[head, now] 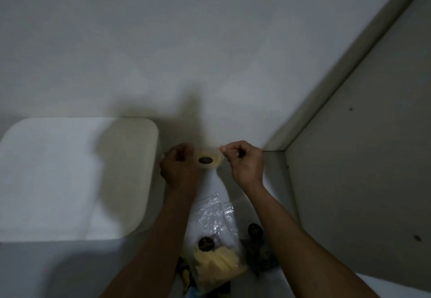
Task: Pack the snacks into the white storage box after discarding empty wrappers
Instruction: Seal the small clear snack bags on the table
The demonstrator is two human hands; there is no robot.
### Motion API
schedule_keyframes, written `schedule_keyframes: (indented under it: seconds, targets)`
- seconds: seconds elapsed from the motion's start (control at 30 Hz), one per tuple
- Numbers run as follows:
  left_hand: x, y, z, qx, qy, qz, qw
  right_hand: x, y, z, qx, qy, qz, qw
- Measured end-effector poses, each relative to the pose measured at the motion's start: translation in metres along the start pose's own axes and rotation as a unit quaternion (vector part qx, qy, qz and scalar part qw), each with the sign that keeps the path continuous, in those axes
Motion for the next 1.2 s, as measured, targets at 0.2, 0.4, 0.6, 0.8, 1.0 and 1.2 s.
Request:
schedule_keyframes:
  seconds: [0.2,0.4,0.6,0.8,1.0,1.2]
  targets:
    - [-0.017,-0.002,0.022,-0.004,0.007,-0.031,1.0,-0.011,-0.004,0.02,0.026,0.015,-0.011,0.999]
    - [-0.022,-0.005,0.031,0.002,0.029,-0.046,0.999,-0.014,-0.007,0.024,0.026,0.026,-0.004,0.999]
    - [-0.016,-0.007,0.024,0.027,0.014,-0.029,0.999,-0.002,0.002,0.009,-0.02,0.051,0.018,0.998]
    - [0.016,0.009,-0.028,-0.051,-0.015,0.06,0.997,0.026,-0.005,-0.046,-0.044,0.068,-0.015,0.997]
    - [0.075,0.002,-0.105,-0.138,-0.103,0.078,0.982,0.043,-0.009,-0.153,-0.056,0.03,-0.037,0.997]
    - [0.187,-0.083,-0.133,-0.115,-0.068,0.154,0.979,0.039,0.025,-0.27,-0.085,-0.033,-0.051,0.994]
Point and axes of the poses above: each hand's wrist, its own z-axis towards the middle knuckle, its own x-axis out of the back of the hand, y = z × x, the point moved 9 cm from there along z, towards the middle knuckle, and after that the axes turned 9 degrees about z, right-handed, at the moved point
